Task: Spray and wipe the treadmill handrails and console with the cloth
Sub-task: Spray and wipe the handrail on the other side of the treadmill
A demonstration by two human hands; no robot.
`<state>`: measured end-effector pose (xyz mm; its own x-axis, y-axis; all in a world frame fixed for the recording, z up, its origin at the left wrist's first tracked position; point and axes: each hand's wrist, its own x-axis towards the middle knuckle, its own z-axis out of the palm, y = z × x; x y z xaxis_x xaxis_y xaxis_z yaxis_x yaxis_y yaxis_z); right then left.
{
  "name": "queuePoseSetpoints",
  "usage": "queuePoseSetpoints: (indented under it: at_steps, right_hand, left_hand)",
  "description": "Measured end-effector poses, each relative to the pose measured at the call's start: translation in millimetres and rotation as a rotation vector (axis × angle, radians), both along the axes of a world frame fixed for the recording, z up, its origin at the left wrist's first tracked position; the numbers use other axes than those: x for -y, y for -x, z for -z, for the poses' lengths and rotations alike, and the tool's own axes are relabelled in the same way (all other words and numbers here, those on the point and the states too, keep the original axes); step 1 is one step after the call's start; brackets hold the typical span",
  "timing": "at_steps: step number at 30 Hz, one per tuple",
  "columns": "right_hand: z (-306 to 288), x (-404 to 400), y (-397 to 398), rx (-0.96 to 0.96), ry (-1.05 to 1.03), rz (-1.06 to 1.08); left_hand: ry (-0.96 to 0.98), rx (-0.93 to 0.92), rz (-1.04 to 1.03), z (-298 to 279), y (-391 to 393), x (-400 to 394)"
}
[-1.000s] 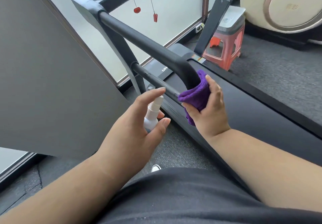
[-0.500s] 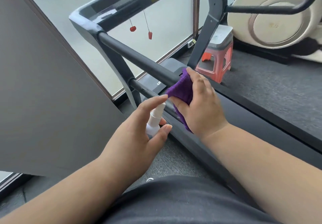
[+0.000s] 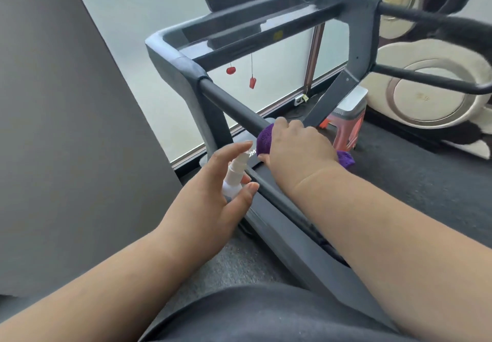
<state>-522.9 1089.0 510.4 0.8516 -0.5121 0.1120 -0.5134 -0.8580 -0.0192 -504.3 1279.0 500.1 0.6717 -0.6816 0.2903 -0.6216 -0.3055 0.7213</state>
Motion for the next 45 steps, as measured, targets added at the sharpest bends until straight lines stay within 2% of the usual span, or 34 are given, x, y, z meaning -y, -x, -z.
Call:
queuePoseSetpoints:
  at_steps: [9, 14, 20, 27, 31, 40, 42, 45]
  right_hand:
    - [1, -19, -137, -0.027, 0.067, 0.068]
    - [-3, -25, -206, -0.024, 0.014, 0.097]
    - [-3, -27, -239, -0.027, 0.036, 0.11]
    - [-9, -19, -192, -0.013, -0.039, 0.081]
    - [-8, -10, -132, -0.015, -0.082, 0.061]
    - [-16, 15, 2, 0.04, -0.352, 0.061]
    - [-17, 22, 34, 0.055, -0.448, 0.062]
    - [-15, 33, 80, 0.101, -0.747, 0.053]
  left_hand:
    - [0.029, -0.065, 0.044, 8, -114, -34]
    - [0.017, -0.06, 0.062, 11, -159, -49]
    - [0.03, -0.036, 0.126, 12, -178, -52]
    - [0.048, -0.019, 0.199, 14, -165, -31]
    - [0.037, -0.029, 0.245, 16, -139, -14]
    - [0.044, -0.027, 0.327, 15, -59, 22]
    - [0.059, -0.03, 0.33, 15, -39, 28]
    - [0.044, -0.018, 0.321, 14, -10, 32]
